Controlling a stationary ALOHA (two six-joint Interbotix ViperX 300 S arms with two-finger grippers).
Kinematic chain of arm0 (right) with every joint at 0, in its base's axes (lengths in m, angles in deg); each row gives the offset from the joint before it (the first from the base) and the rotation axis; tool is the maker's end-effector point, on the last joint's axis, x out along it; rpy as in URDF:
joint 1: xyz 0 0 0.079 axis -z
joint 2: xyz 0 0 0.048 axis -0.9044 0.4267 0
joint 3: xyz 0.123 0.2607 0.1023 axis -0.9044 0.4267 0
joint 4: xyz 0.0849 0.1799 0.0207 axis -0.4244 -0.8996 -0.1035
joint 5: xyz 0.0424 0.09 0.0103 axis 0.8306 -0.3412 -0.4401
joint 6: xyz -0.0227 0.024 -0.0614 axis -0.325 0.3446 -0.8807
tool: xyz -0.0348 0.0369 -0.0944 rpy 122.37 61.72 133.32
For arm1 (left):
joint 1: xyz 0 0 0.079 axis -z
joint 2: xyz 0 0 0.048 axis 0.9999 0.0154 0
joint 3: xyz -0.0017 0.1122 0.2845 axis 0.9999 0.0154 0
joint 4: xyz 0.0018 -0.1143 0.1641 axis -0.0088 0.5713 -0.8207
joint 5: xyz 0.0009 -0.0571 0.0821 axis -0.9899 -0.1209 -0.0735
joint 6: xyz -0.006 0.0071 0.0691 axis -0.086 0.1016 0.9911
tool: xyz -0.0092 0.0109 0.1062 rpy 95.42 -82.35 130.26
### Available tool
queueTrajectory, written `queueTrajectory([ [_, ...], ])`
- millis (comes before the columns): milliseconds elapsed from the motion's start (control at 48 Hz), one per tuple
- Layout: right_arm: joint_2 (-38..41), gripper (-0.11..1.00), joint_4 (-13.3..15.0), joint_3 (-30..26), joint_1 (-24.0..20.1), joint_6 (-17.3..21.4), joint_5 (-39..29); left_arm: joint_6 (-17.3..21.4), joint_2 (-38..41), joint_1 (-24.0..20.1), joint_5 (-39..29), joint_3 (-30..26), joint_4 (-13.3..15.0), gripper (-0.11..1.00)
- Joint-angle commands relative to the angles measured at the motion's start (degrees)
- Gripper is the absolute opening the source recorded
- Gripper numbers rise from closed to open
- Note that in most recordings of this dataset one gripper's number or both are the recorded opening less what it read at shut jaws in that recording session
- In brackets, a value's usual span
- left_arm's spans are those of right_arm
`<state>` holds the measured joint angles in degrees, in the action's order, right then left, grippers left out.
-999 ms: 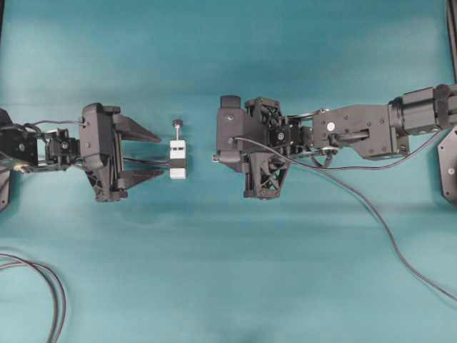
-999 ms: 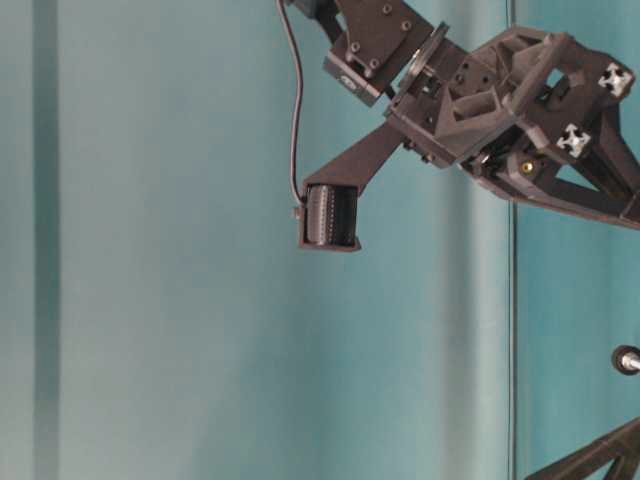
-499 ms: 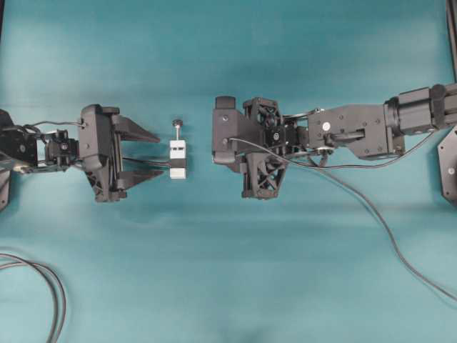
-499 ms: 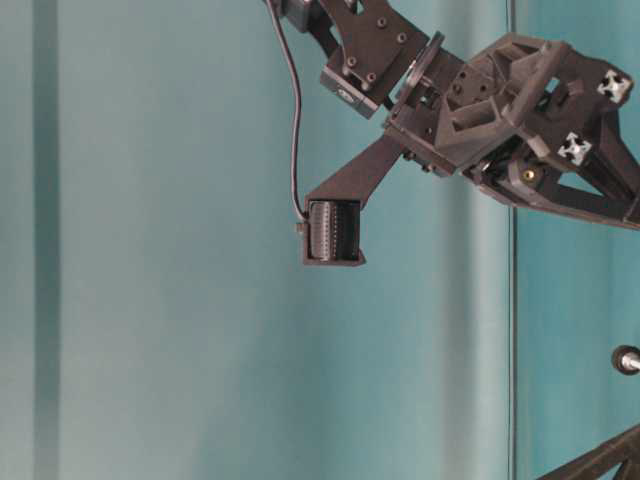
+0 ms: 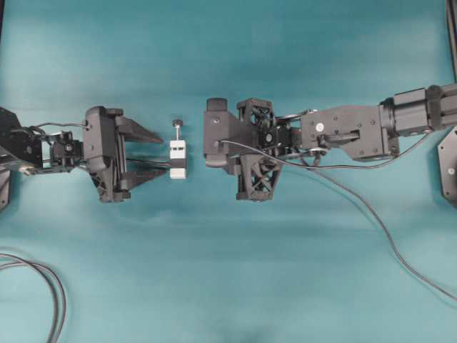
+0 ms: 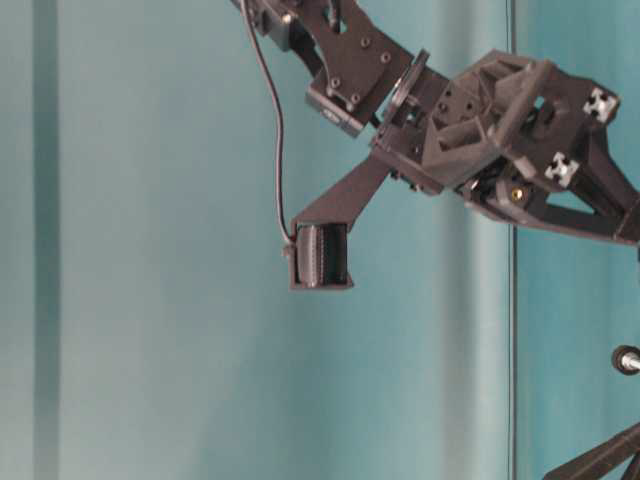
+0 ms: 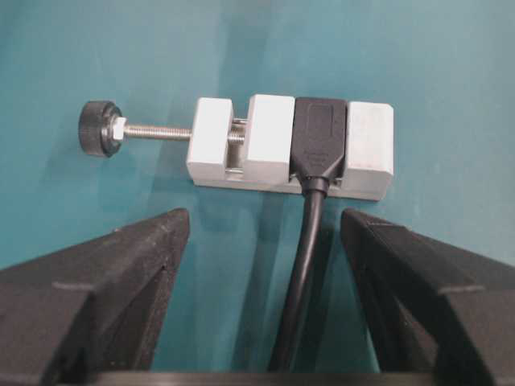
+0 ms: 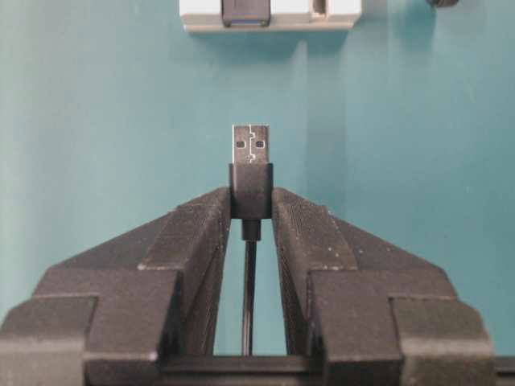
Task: Insert the USB cable into the female connector supported by the left arm.
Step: 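Lift and move the held USB plug left toward the clamped connector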
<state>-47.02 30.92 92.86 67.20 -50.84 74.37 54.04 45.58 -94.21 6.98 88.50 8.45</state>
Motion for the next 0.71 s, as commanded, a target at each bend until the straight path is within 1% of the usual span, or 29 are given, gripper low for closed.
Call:
queueTrajectory([
  [0, -0.53, 0.21, 0.09, -2.46, -0.09, 0.09, -0.44, 0.35, -0.44, -0.26, 0.62, -0.44, 0.09, 0.85],
  [208, 1.41, 0.21, 0.18, -5.62, -0.35, -0.18, -3.16, 0.35, -0.44, -0.26, 0.62, -0.44, 0.09, 0.85],
  [687, 3.6, 0.21, 0.18, -7.21, -0.88, -0.44, -3.78, 0.26, -0.62, -0.26, 0.88, -0.88, 0.09, 0.85],
])
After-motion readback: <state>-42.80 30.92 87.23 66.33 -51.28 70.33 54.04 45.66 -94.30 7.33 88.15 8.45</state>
